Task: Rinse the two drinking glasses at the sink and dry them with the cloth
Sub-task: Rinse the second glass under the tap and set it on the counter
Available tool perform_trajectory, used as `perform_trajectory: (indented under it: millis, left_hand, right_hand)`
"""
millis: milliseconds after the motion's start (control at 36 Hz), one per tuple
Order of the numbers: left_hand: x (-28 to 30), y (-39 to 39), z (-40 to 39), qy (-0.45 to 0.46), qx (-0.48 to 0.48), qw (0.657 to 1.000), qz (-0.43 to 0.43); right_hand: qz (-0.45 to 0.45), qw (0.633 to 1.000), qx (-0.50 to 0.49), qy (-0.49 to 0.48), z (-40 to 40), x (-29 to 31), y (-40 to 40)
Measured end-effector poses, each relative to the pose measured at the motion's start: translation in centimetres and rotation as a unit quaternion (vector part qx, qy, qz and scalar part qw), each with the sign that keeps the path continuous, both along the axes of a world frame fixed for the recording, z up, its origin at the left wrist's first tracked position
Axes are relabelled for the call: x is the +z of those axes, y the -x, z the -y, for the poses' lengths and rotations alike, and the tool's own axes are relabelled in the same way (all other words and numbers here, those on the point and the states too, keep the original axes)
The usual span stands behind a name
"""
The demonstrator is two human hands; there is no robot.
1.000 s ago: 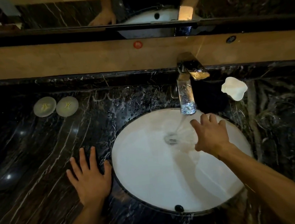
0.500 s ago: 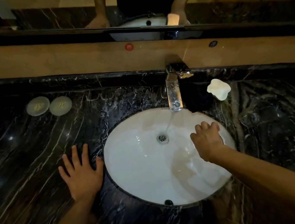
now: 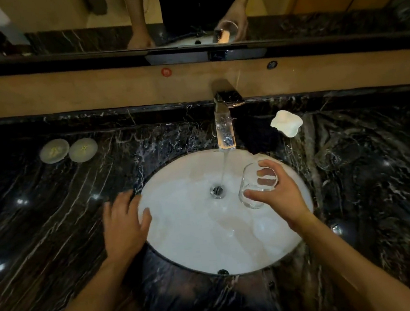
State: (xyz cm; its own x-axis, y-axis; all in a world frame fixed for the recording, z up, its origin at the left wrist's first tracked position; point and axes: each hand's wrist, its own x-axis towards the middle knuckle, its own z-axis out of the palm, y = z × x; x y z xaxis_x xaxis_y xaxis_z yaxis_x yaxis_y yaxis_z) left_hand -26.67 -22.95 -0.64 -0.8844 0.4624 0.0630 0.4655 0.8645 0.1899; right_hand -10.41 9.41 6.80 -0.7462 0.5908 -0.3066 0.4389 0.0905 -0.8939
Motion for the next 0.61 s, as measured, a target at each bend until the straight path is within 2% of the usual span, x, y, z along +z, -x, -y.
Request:
perform_trajectory:
  millis: [83,195,278,333,417,528,611]
  left_hand:
    - [3.0,0.6,-4.1,-0.067,-0.102,0.992,-0.009]
    - [7.4,1.5,-10.3,-0.126,-0.217,0.96,-0.126]
    - [10.6,3.2,-14.8,-0.181,-0.264,0.928,-0.192]
    - [12.2,4.3,-17.5,-0.164,-0.289,0.924,-0.191]
    - [14.1,5.2,-20.8,-0.091,-0.322,0.929,-0.16]
    - [14.8,5.1,-23.7,-0.007,-0.317,0.942,-0.108]
    - [14.9,5.3,-24.4,-0.009,-0.307,0.947,-0.097]
  right_hand:
    - [0.01,1.0,0.009,0.01,0.6,0.0,-0.4]
    - [0.047,0.997,0.042,-0.035,1.3,-0.1,-0.9]
    - [0.058,0.996,0.047,-0.048,1.6,-0.2,-1.6]
    - [0.061,0.996,0.04,-0.045,1.5,-0.2,-2.1]
    - [0.064,0.997,0.03,-0.045,1.3,-0.4,-2.8]
    - [0.06,0.997,0.013,-0.049,0.8,-0.2,-3.8]
    - [0.046,0.998,0.002,-0.053,0.2,-0.2,-4.5]
